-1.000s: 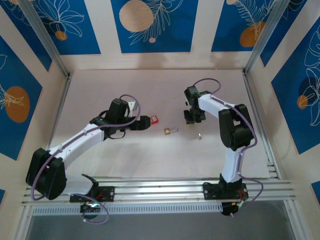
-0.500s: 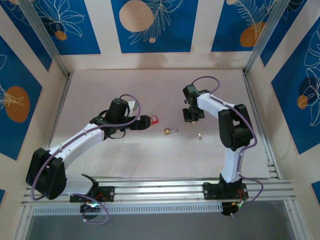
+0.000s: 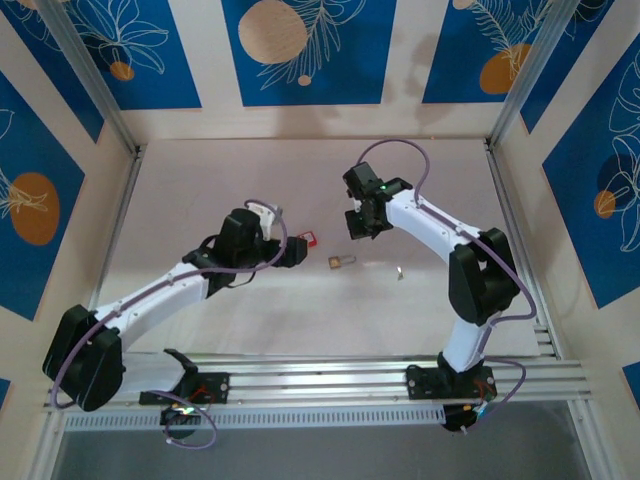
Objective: Unlock with the key
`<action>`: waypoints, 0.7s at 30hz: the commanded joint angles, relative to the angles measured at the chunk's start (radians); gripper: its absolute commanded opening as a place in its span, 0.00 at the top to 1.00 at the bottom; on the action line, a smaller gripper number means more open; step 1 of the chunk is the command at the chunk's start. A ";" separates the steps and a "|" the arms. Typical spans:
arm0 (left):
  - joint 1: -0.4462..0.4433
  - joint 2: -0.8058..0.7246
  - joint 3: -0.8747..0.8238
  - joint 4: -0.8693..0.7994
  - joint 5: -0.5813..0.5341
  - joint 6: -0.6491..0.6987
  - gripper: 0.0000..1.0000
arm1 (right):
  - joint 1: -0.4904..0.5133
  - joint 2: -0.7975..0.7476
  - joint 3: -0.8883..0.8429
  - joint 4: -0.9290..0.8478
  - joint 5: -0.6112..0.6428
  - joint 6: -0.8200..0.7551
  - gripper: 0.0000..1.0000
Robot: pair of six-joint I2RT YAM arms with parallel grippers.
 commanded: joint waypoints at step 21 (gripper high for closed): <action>-0.228 0.180 -0.229 0.959 -0.176 0.531 0.12 | 0.178 -0.184 0.201 -0.123 -0.093 0.146 0.89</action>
